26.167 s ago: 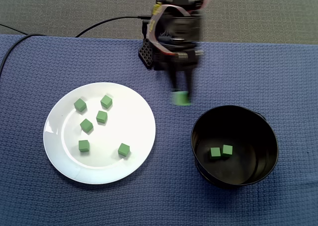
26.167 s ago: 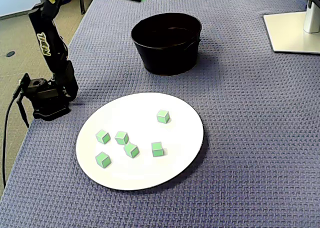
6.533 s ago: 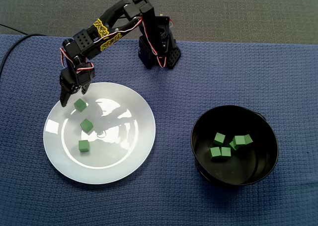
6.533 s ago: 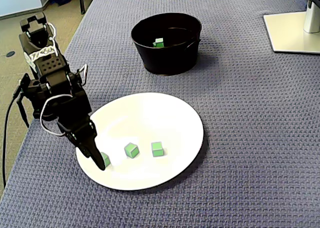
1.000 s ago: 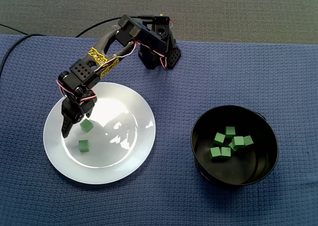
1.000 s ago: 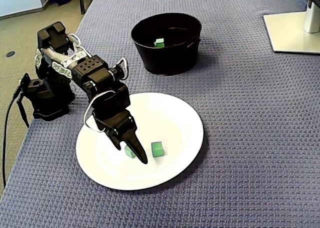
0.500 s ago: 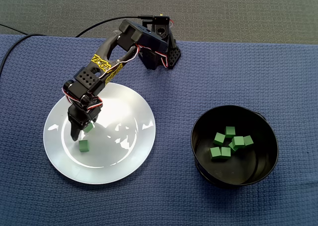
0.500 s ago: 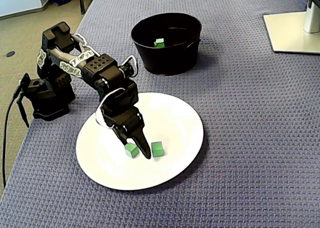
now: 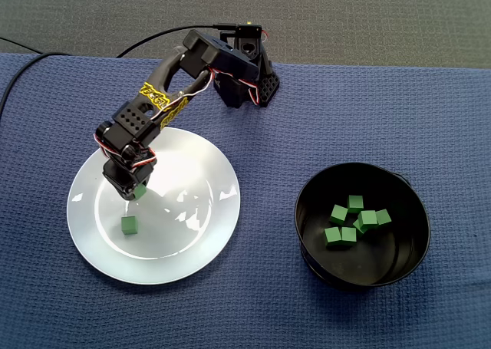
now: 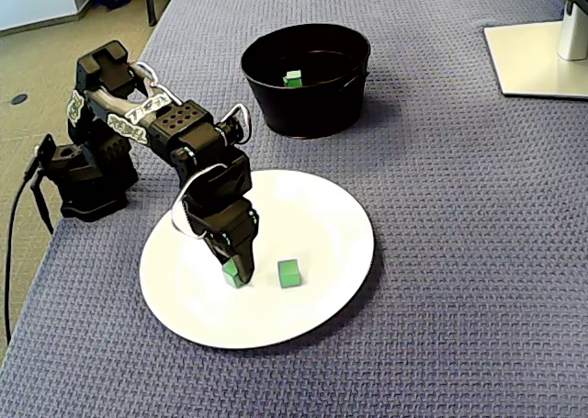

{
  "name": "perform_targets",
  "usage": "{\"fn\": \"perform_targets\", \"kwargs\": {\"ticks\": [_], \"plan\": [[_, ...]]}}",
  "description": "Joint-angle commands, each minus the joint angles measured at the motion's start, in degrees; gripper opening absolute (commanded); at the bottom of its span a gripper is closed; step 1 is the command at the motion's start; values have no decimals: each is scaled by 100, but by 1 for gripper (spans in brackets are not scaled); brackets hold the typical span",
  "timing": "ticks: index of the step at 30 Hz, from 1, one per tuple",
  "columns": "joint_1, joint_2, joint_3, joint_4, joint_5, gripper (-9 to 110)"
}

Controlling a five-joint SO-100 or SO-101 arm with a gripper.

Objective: Pick up the items on the white plate and put them in the black container.

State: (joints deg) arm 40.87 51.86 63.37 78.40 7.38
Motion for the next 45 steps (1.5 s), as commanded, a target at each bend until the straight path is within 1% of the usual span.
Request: {"fn": "perform_targets", "kwargs": {"ticks": [1,4,8,10,12,15,18,21,25,27,29,32,35,38,40,42,45], "plan": [[123,26,-378,62,-123,0],[193,308,-457,105,-167,0],[308,1477,-879,176,-387,0],[123,2188,-1046,-26,-650,0],[-308,2760,-1266,-237,-905,0],[-1371,3410,-1512,-457,-1169,0],[-2707,3929,-1477,-826,-1424,0],[-4113,4184,-1424,-1125,-1406,0],[-6029,4430,-817,-1459,-1441,0],[-6759,4377,-343,-1635,-1468,0],[-7225,4298,316,-1907,-1380,0],[-7550,4043,1318,-2347,-1222,0],[-7655,3771,2329,-3085,-1178,0],[-7770,3463,2979,-3656,-1301,11],[-7805,3296,3155,-3779,-1389,18],[-7787,3270,3199,-3806,-1362,27],[-7717,3410,2918,-3542,-1274,32]]}}
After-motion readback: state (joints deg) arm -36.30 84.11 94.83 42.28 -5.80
